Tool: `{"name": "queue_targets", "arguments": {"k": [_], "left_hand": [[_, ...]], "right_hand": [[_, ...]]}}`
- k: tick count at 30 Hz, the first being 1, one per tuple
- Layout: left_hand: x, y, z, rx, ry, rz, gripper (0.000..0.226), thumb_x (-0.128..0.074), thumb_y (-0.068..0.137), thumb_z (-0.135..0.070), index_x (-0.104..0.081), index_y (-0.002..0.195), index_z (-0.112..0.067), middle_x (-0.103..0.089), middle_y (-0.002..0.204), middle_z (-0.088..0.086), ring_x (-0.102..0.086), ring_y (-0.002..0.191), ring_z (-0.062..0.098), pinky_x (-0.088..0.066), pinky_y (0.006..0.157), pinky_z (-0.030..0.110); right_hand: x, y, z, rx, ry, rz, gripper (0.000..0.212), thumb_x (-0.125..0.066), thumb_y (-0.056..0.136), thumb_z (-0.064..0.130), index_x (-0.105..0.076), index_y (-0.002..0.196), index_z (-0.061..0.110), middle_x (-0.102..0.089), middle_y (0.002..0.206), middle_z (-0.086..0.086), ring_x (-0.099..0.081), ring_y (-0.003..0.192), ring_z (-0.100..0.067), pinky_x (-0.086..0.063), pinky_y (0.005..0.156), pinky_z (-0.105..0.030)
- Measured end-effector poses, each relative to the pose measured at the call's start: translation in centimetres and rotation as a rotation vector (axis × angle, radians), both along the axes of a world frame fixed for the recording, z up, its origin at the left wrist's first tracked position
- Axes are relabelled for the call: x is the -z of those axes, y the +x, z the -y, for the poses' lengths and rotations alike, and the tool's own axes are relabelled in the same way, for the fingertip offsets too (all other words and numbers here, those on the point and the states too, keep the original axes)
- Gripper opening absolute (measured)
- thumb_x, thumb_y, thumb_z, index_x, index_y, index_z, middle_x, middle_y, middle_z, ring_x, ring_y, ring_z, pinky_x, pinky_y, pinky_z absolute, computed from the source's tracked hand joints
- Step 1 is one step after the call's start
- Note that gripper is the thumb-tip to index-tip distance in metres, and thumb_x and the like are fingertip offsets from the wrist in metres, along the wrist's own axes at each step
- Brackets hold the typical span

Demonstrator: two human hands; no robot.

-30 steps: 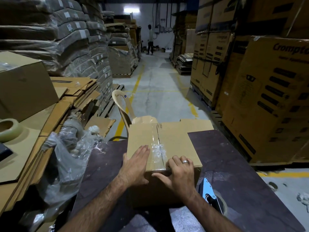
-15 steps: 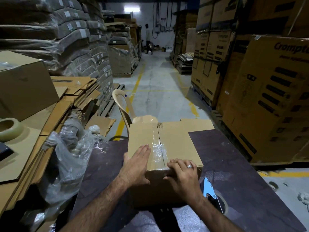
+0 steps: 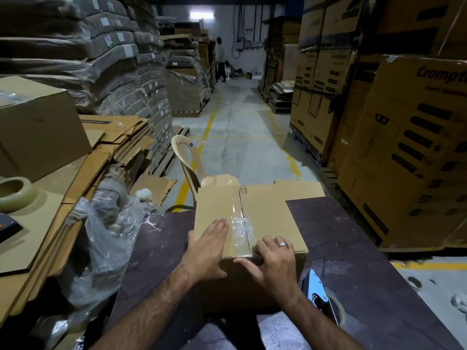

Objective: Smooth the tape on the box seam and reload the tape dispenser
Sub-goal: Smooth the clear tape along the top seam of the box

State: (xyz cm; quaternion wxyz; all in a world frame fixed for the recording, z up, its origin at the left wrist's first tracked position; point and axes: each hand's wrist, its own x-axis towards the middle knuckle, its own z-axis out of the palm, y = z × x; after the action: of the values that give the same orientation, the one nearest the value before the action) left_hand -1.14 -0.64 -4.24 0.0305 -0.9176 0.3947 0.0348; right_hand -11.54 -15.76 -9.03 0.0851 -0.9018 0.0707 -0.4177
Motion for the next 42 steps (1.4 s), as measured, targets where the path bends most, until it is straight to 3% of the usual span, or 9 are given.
{"name": "queue_targets", "arguments": {"k": [4,8,12,19,28,31,36,40,42], "left_hand": [[0.1,0.0,0.0,-0.003,0.0,-0.009,0.122,-0.078,0.069,-0.052,0.004,0.153,-0.016,0.01,0.163,-0.001,0.006,0.149,0.015,-0.016,0.115,0.061],[0.1,0.1,0.0,-0.004,0.01,-0.007,0.123,-0.077,0.069,-0.053,0.005,0.153,-0.016,0.011,0.162,-0.001,0.007,0.149,0.016,-0.016,0.114,0.062],[0.1,0.1,0.1,-0.009,0.005,-0.016,0.122,-0.078,0.07,-0.052,0.005,0.153,-0.016,0.011,0.162,-0.002,0.006,0.149,0.016,-0.017,0.114,0.064],[0.1,0.1,0.1,-0.006,0.015,-0.017,0.118,-0.075,0.073,-0.048,0.006,0.153,-0.016,0.012,0.162,-0.002,0.007,0.149,0.015,-0.017,0.113,0.065],[0.1,0.0,0.0,0.01,0.0,0.0,0.122,-0.077,0.07,-0.051,0.005,0.153,-0.016,0.01,0.162,-0.002,0.007,0.149,0.014,-0.018,0.113,0.063],[0.1,0.0,0.0,0.005,0.003,-0.006,0.122,-0.078,0.07,-0.05,0.005,0.153,-0.016,0.011,0.162,-0.002,0.007,0.149,0.014,-0.018,0.113,0.063],[0.0,0.0,0.0,0.004,0.009,-0.009,0.122,-0.078,0.07,-0.049,0.005,0.153,-0.015,0.011,0.162,-0.002,0.007,0.149,0.015,-0.017,0.114,0.063],[0.1,0.0,0.0,0.003,0.005,-0.004,0.123,-0.078,0.07,-0.05,0.006,0.153,-0.015,0.012,0.162,-0.002,0.007,0.149,0.014,-0.017,0.114,0.062],[0.2,0.2,-0.1,0.001,0.005,-0.007,0.123,-0.078,0.07,-0.051,0.006,0.153,-0.015,0.011,0.162,-0.002,0.007,0.149,0.014,-0.017,0.114,0.062]], "right_hand": [[0.2,-0.9,2.1,-0.194,0.081,-0.035,0.018,-0.066,0.085,0.038,-0.069,0.085,0.021,-0.067,0.087,0.009,-0.058,0.076,-0.015,-0.045,0.072,-0.032],[0.4,-1.4,3.3,-0.282,0.112,-0.042,0.016,-0.063,0.086,0.026,-0.073,0.098,0.022,-0.071,0.101,0.009,-0.064,0.091,-0.012,-0.044,0.082,-0.03],[0.4,-1.2,1.7,-0.147,0.108,-0.044,0.018,-0.064,0.082,0.038,-0.07,0.084,0.022,-0.069,0.089,0.009,-0.061,0.079,-0.015,-0.039,0.08,-0.031],[0.7,-0.1,-0.9,0.078,0.044,-0.016,0.052,-0.064,0.073,0.068,-0.054,0.066,0.017,-0.052,0.069,0.003,-0.048,0.067,-0.017,-0.036,0.075,-0.034],[2.9,-0.1,-0.8,0.093,-0.095,-0.112,0.066,-0.073,0.058,0.067,-0.05,0.095,0.017,-0.063,0.093,-0.005,-0.049,0.086,-0.022,-0.034,0.087,-0.039],[2.3,-0.5,0.0,0.021,-0.088,-0.121,0.056,-0.078,0.06,0.058,-0.056,0.094,0.02,-0.064,0.096,-0.001,-0.05,0.089,-0.02,-0.034,0.086,-0.035],[2.1,-1.4,2.0,-0.202,0.017,-0.117,0.056,-0.084,0.059,0.018,-0.058,0.108,0.023,-0.066,0.111,0.004,-0.055,0.102,-0.013,-0.034,0.092,-0.028],[0.7,-1.2,2.1,-0.25,0.125,-0.069,0.021,-0.069,0.077,0.029,-0.069,0.097,0.021,-0.07,0.102,0.008,-0.061,0.095,-0.01,-0.04,0.085,-0.026],[-0.2,-1.2,2.4,-0.284,0.144,-0.061,0.018,-0.063,0.082,0.032,-0.073,0.092,0.021,-0.072,0.098,0.009,-0.065,0.09,-0.01,-0.044,0.081,-0.026]]}}
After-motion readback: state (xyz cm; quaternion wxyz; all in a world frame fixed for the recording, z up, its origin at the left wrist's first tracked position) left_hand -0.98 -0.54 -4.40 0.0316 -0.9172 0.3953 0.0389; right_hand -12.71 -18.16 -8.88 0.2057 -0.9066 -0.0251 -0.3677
